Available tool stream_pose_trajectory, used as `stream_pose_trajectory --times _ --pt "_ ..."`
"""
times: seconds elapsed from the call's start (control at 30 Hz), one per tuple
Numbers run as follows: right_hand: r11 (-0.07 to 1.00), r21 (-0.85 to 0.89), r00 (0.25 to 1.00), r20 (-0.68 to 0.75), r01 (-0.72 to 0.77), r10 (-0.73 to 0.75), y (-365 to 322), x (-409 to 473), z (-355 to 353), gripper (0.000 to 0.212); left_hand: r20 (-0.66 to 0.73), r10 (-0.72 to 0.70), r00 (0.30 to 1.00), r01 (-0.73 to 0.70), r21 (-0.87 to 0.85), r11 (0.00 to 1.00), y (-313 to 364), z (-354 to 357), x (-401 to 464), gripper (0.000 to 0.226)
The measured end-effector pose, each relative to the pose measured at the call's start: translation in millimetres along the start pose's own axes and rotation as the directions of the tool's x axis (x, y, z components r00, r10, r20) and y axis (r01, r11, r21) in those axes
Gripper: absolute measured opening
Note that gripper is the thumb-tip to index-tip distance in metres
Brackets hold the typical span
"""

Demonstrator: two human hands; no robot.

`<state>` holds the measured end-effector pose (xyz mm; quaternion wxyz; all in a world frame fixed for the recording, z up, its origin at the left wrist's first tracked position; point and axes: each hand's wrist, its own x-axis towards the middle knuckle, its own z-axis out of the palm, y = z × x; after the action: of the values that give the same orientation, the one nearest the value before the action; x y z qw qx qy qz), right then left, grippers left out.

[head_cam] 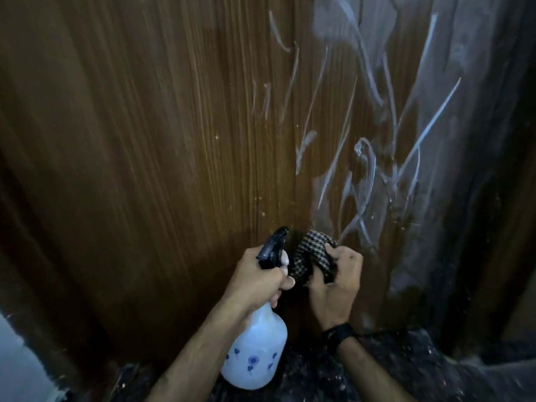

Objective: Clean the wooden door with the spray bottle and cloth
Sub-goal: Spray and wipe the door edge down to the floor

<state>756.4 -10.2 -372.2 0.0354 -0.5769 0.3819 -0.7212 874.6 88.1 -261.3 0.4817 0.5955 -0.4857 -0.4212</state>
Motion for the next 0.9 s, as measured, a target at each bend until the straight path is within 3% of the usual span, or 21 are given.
stream_pose_trajectory --times 0.23,0.43,0.53,0.63,0.7,0.9 --pt "0.982 -0.067 0.98 -0.109 -0.176 0.169 51.8 -45.0 -20.0 0.034 0.085 -0.052 0.995 0.044 0.096 0.994 -29.7 19.3 18.6 0.028" --pt "0.974 0.022 0.941 -0.253 -0.227 0.225 49.8 -4.5 -10.5 0.025 0.103 -0.081 0.991 0.066 0.142 0.988 -33.3 30.7 32.8 0.03" --pt "0.978 -0.019 0.962 -0.181 -0.21 0.203 51.7 -12.6 -1.4 0.026 0.095 -0.085 0.992 0.069 0.157 0.985 -32.8 31.7 34.2 0.029" --pt "0.997 -0.028 0.996 0.042 -0.076 0.077 48.2 -38.5 7.8 0.039 0.09 -0.097 0.991 0.084 0.14 0.987 -31.9 27.7 32.7 0.029" --pt "0.997 -0.001 0.992 0.108 -0.072 0.072 41.8 -45.7 11.1 0.043 0.079 -0.103 0.992 0.092 0.131 0.987 -30.3 26.5 30.5 0.03" --pt "0.956 0.031 0.94 -0.177 -0.291 0.291 36.7 -12.1 6.7 0.027 0.093 -0.092 0.991 0.077 0.157 0.985 -30.1 20.7 20.5 0.028"
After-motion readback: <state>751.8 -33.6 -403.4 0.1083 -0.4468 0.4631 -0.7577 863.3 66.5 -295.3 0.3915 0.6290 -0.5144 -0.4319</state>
